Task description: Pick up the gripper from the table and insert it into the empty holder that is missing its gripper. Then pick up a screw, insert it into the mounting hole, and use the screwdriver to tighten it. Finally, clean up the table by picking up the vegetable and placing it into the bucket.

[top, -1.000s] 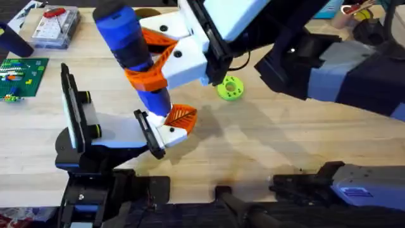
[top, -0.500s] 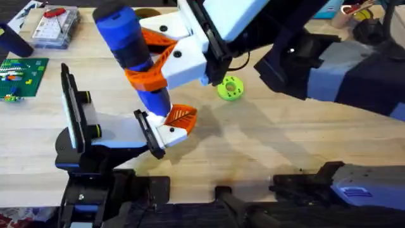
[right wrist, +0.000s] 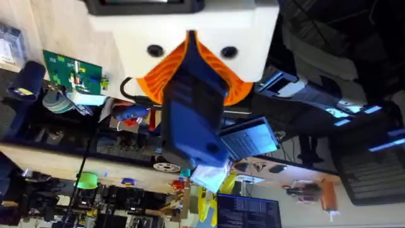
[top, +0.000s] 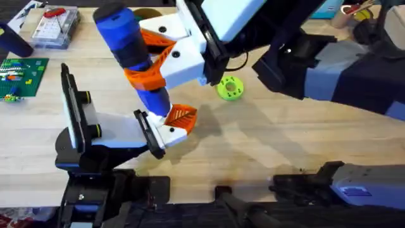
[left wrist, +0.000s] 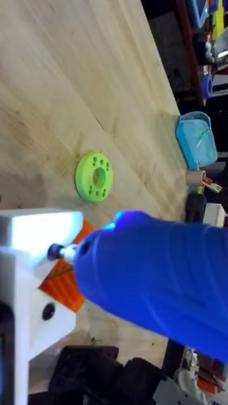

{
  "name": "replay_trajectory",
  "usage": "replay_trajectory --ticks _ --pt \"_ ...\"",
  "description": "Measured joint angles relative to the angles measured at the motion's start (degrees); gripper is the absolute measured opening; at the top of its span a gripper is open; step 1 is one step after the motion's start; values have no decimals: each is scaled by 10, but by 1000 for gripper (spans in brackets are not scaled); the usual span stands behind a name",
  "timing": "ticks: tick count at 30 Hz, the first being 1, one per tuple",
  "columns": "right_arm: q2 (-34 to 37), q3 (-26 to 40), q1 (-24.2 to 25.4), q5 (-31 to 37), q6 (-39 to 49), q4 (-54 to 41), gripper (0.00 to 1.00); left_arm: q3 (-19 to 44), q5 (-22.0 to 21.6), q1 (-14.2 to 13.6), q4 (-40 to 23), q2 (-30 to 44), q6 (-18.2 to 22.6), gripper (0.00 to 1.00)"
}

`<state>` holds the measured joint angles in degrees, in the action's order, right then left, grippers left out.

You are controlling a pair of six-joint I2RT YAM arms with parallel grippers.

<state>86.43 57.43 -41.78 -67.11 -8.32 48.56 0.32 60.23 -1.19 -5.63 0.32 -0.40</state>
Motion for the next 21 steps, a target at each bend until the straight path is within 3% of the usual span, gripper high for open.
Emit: replay_trajectory --ticks 21 --pt "0 0 0 0 -3 13 24 0 0 0 0 0 0 12"
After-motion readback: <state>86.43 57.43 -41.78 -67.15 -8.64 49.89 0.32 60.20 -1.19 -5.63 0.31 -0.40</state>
